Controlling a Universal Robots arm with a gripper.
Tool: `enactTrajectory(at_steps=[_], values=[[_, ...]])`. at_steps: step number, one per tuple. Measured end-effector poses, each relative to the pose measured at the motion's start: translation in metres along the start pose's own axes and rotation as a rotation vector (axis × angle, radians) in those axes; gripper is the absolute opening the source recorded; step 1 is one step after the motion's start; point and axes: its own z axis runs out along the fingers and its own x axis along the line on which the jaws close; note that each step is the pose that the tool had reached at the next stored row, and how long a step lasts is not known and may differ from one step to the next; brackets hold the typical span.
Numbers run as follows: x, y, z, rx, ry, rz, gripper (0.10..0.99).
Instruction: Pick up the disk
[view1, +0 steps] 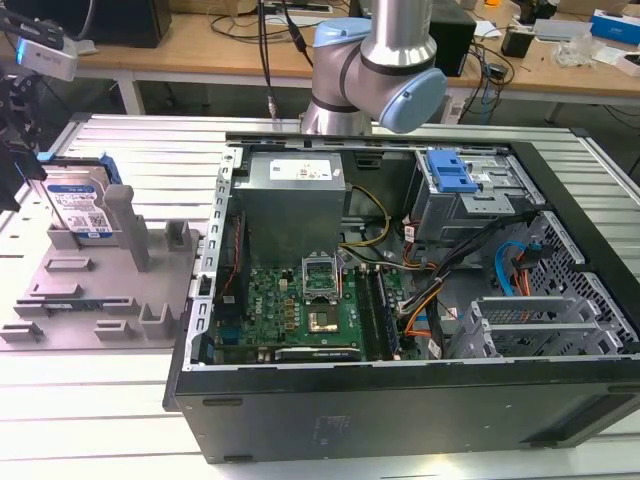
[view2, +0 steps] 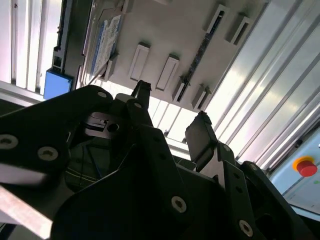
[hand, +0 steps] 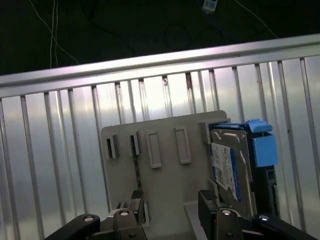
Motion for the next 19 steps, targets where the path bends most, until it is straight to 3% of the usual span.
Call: enactTrajectory(at_steps=[7, 8, 10, 14, 19], values=[[-0.0183, 0.0008, 0.0, 0.004, 0.0067, -0.021, 0.557], [-0.0206, 0.0012, 0.0, 0.009, 0.0073, -0.028, 0.557], [-0.028, 0.0023, 0.0001, 0.041, 0.0075, -0.037, 0.557], [-0.0301, 0.003, 0.0, 0.043, 0.008, -0.038, 0.557], [-0.0555, 0.0099, 0.0008, 0.043, 0.0087, -0.046, 0.557]])
